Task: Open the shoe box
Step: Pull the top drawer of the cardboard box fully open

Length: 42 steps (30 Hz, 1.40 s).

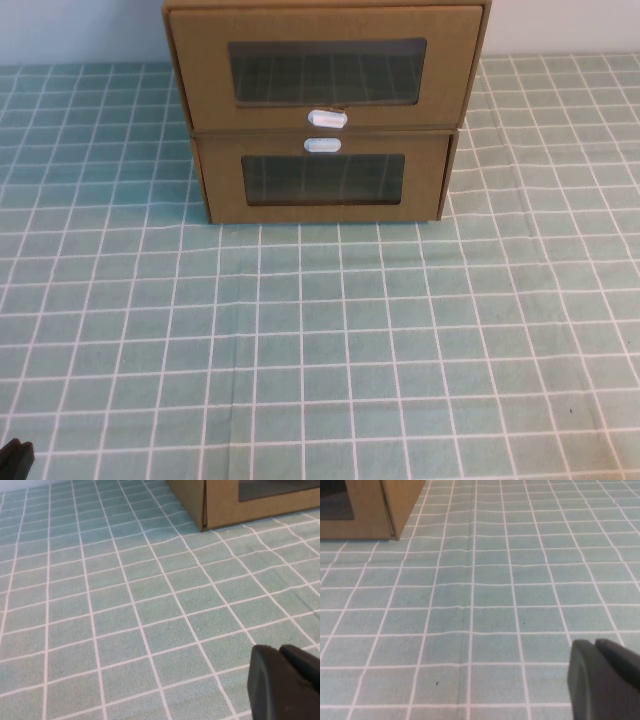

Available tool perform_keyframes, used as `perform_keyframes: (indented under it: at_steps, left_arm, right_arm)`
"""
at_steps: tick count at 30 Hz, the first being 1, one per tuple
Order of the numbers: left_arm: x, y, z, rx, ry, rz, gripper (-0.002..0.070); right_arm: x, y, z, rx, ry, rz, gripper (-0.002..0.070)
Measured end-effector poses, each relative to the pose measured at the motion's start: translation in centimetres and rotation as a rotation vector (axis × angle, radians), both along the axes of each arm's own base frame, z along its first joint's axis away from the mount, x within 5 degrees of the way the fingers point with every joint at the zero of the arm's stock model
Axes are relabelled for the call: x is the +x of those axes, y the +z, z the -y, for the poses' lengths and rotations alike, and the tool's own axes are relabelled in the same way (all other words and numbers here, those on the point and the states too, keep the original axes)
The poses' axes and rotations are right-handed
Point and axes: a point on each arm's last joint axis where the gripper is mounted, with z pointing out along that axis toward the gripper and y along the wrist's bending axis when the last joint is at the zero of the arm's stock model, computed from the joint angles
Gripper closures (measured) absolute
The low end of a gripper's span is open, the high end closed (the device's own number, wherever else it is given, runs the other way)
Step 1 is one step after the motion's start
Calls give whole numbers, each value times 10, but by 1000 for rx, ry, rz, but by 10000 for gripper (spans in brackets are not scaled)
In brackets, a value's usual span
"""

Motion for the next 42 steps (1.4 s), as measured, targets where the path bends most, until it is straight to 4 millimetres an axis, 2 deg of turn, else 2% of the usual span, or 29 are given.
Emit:
perform_keyframes:
  at_steps: [42]
  left_arm:
    - [0,1,0,-1,0,6,680]
  right_arm:
    - [1,3,0,2,-1,29,689]
